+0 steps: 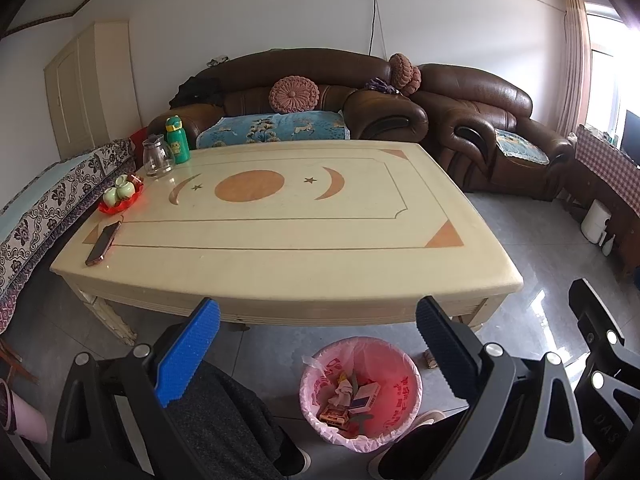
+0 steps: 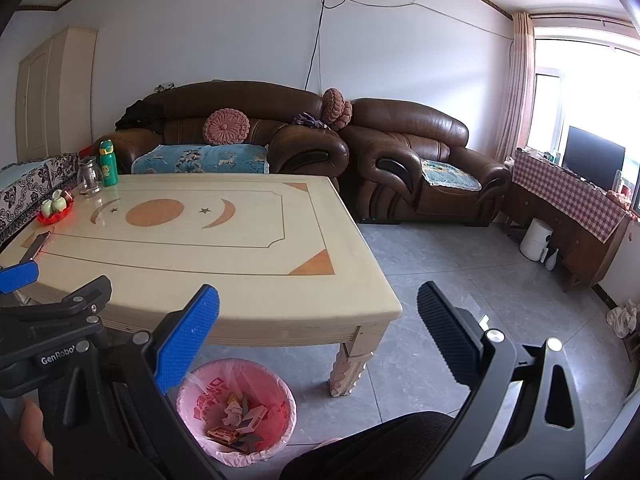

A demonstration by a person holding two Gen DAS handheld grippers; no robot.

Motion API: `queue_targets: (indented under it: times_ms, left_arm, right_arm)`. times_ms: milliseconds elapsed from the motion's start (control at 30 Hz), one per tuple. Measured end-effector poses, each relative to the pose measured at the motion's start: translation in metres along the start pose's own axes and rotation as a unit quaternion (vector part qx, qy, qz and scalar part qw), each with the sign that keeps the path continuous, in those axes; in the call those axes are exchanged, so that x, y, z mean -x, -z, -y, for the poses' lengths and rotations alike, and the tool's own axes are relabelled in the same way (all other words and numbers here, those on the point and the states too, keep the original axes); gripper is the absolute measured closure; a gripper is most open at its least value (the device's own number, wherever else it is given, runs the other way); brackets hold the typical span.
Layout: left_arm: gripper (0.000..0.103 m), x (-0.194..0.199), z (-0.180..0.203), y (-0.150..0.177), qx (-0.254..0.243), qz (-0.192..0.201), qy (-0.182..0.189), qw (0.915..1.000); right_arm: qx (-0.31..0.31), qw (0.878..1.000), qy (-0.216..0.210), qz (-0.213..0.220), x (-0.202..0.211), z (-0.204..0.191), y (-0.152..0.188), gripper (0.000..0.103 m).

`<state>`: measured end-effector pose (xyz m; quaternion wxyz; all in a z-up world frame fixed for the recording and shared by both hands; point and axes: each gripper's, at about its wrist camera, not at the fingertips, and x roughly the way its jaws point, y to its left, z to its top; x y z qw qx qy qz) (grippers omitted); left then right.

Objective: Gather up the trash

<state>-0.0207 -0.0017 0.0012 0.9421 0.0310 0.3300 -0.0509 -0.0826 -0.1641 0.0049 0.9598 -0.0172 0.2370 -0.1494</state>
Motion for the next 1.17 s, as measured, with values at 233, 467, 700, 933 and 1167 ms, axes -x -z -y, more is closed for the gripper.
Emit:
queue_targets:
  times_ms: [233, 467, 700, 933, 1167]
  left_arm:
    - [0.007, -0.0013, -0.0028, -0.0001, 0.003, 0.0, 0.004, 1.0]
    - [0.007, -0.0066, -0.0069, 0.0024, 0.007, -0.003, 0.008, 0.9999]
    - [0.007, -0.0071, -0.006, 0.002, -0.001, 0.004, -0.009, 0.9999]
    - [0.007, -0.0067, -0.0046, 0.0027, -0.007, 0.002, -0.012, 0.9999]
    - [0.007, -0.0065, 0.0007, 0.0026, -0.017, -0.004, -0.01, 0.9998]
  right_arm:
    - [0.001, 1.0, 0.003, 0.0, 0.0, 0.0011, 0.0011, 0.006]
    - [0.0, 1.0, 0.003, 0.0, -0.0004, 0.0039, 0.0013, 0.006]
    - [0.001, 1.0, 0.003, -0.002, -0.0023, 0.005, 0.0021, 0.006]
    - [0.001, 1.0, 0.002, -0.004, -0.0042, 0.0055, 0.0023, 0.006]
    - [0.001, 1.0, 0.002, -0.004, -0.0042, 0.0056, 0.0026, 0.006]
